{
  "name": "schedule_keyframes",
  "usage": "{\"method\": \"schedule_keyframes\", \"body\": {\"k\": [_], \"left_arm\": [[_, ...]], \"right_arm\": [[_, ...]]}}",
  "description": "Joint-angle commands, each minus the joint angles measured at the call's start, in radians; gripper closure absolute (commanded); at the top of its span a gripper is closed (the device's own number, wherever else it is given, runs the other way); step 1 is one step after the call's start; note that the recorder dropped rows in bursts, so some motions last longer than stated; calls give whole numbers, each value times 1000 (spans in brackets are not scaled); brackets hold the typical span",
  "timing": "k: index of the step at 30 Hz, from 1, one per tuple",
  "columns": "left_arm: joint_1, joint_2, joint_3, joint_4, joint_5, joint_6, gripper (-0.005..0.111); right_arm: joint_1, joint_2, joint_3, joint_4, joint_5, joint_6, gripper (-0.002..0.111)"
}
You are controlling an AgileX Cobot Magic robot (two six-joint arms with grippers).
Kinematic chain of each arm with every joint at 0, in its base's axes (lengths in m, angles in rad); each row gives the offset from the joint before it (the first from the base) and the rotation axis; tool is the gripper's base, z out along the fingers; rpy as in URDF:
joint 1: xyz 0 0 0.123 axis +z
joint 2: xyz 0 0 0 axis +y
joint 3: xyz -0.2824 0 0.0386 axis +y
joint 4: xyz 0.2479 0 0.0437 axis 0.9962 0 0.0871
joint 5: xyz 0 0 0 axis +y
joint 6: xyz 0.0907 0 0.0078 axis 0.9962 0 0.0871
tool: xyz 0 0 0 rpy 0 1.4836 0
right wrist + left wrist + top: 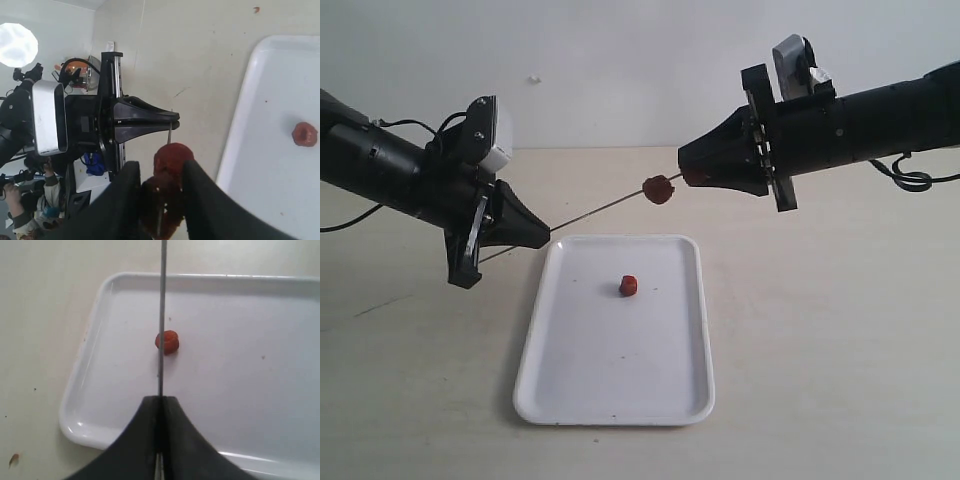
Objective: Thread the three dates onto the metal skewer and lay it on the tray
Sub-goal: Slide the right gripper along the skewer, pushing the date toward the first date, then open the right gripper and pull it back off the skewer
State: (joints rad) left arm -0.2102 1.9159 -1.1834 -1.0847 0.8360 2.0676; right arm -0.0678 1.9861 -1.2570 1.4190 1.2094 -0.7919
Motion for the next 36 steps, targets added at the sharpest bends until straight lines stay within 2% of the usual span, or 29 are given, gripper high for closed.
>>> {"method": "schedule_keyframes", "body": {"k": [1,26,29,33,36], "left_arm": [[-11,-1,1,-31,-12,-4,107],[-13,-1,-3,-63,-12,-1,107],[-13,-1,-3,-63,-12,-1,107],[-13,-1,-3,-61,-12,-1,107],[-13,-1,-3,-60,-12,-1,107]], "right_arm": [[4,-8,-7,3,12,-9,79],[4,-8,-7,-9,12,-19,78],[4,-8,-7,-6,12,-19,66],[4,-8,-7,6,12,-19,42],[4,-8,-7,10,12,-24,38]]}}
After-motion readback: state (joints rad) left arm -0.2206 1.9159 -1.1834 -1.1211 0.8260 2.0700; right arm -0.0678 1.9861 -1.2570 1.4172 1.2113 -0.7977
